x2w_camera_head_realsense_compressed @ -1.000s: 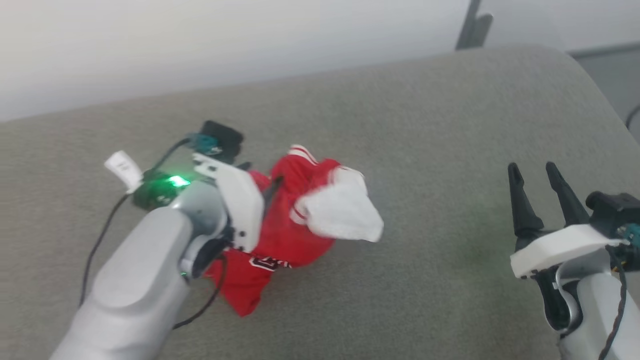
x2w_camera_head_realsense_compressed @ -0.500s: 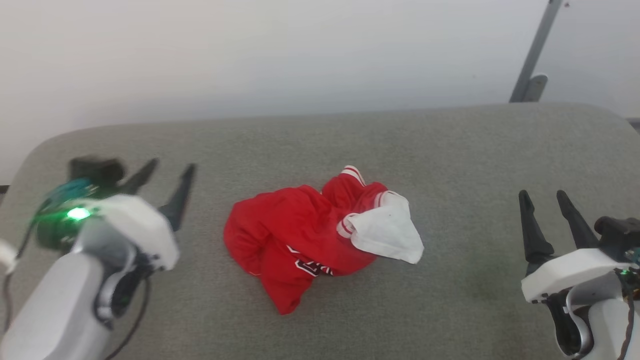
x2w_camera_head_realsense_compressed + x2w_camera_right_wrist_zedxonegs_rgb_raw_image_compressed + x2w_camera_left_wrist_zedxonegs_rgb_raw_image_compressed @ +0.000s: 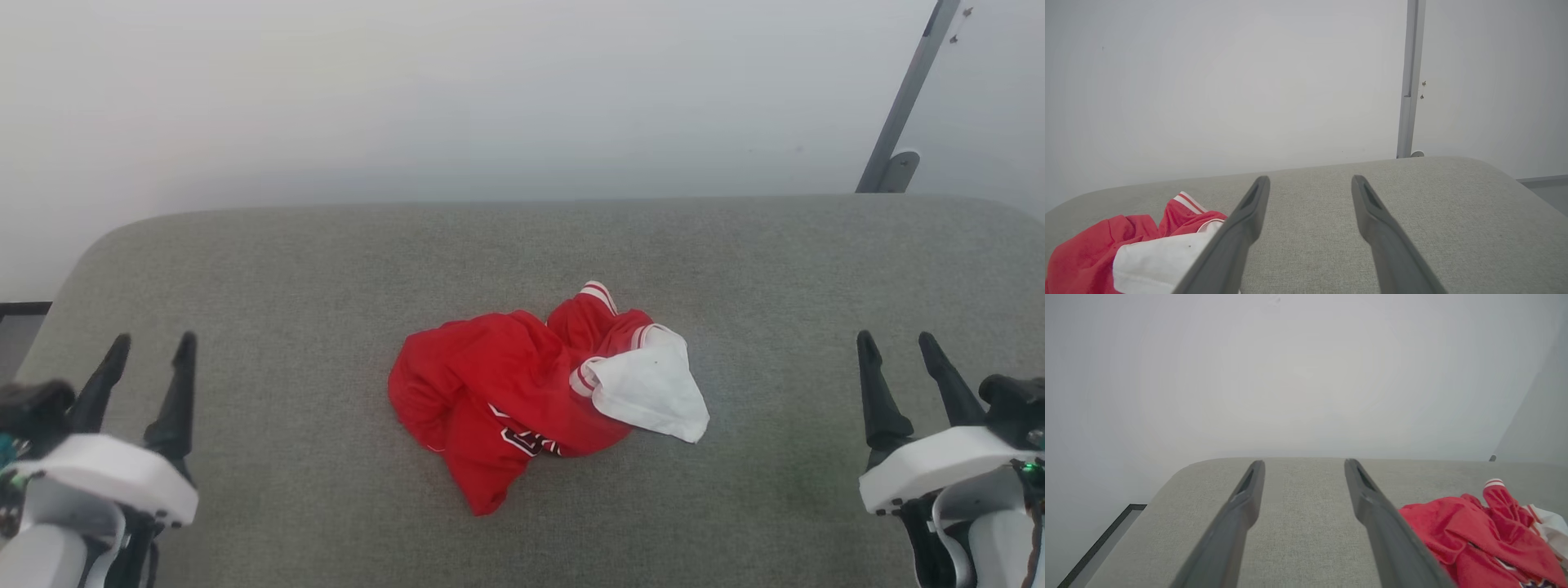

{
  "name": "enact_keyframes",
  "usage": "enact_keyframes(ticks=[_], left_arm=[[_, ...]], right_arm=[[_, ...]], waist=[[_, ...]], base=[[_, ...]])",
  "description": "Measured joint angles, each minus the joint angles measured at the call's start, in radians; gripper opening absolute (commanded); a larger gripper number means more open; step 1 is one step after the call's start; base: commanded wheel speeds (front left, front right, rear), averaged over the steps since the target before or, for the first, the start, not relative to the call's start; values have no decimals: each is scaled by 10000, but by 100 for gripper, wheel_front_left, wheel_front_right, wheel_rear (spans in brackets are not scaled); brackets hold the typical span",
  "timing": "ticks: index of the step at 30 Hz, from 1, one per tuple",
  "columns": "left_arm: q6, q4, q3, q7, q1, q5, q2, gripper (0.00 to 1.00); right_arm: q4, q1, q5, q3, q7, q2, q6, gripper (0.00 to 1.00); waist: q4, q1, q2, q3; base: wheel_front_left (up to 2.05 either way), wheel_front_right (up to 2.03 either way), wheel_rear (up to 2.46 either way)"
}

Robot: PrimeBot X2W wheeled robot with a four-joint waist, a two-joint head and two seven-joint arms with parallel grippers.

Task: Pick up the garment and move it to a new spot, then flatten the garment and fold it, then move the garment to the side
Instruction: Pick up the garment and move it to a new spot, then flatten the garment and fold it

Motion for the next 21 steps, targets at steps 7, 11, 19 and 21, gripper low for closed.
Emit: enact_keyframes(ticks=[7, 11, 19, 21], left_arm=[[-102, 608, 322, -650, 529, -23, -42, 100], [-182, 819, 568, -813, 725, -40, -77, 100], [-240, 903, 746, -899, 795, 2, -199, 100], [-255, 894, 780, -905, 795, 13, -228, 100]], right_arm=[[-111, 153, -115, -84, 71, 69, 0, 100], [-167, 261, -136, -144, 92, 90, 0, 100], [-213, 339, -148, -232, 130, 84, 0, 100], [-219, 342, -148, -234, 144, 82, 0, 100]], waist=[[-55, 0, 0, -49], [-92, 0, 0, -53], [-68, 0, 0, -38], [-56, 0, 0, -35]], base=[[0, 0, 0], [0, 0, 0], [0, 0, 0], [0, 0, 0]])
